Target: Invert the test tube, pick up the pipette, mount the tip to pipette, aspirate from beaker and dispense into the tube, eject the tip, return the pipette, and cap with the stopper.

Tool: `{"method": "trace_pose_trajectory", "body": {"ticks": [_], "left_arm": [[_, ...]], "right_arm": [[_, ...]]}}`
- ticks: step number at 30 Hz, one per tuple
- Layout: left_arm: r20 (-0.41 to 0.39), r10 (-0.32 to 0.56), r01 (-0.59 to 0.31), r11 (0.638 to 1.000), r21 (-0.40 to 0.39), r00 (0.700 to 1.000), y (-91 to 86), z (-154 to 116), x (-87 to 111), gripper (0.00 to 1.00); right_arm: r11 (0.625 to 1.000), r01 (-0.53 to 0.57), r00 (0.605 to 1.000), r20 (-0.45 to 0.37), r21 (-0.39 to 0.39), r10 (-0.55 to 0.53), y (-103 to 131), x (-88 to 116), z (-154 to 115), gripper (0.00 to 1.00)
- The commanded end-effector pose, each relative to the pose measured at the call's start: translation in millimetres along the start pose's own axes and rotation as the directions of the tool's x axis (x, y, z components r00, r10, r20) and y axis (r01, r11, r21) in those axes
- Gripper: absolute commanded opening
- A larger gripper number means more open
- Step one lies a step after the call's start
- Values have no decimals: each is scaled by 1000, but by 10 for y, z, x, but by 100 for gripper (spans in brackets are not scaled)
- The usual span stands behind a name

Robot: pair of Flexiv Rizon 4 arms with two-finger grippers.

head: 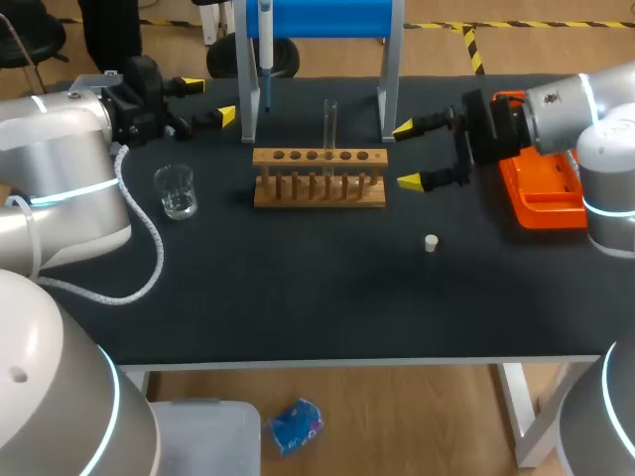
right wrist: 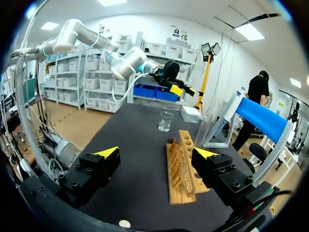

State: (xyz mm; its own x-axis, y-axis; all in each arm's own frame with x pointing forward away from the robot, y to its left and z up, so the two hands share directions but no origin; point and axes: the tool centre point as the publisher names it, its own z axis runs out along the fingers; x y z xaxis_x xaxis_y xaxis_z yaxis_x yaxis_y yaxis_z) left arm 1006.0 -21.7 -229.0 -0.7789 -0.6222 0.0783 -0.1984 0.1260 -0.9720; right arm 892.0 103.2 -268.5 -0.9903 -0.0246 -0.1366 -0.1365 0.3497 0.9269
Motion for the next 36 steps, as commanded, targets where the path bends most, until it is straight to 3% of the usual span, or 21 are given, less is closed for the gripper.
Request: {"method": "trace_pose_trajectory", "body": {"ticks": [1, 10, 16, 21, 36], "left_arm": [[20, -50, 48, 992, 117, 999, 4, -113, -92, 100], [58, -144, 133, 978, 163, 988, 126, -308, -331, 100], [105, -177, 157, 972, 175, 979, 216, -413, -527, 100], [161, -179, 149, 972, 180, 971, 268, -502, -698, 100], [178, -179, 148, 973, 177, 968, 299, -500, -735, 100]], "right_arm": [[994, -36, 999, -22, -99, 34, -25, 144, -30, 100], [965, -96, 995, -28, -245, 92, 68, 541, -76, 100], [951, -139, 990, -33, -275, 135, 92, 724, -12, 100], [946, -149, 989, -27, -288, 147, 76, 809, 9, 100], [942, -149, 989, -24, -301, 149, 71, 847, 22, 100]]}}
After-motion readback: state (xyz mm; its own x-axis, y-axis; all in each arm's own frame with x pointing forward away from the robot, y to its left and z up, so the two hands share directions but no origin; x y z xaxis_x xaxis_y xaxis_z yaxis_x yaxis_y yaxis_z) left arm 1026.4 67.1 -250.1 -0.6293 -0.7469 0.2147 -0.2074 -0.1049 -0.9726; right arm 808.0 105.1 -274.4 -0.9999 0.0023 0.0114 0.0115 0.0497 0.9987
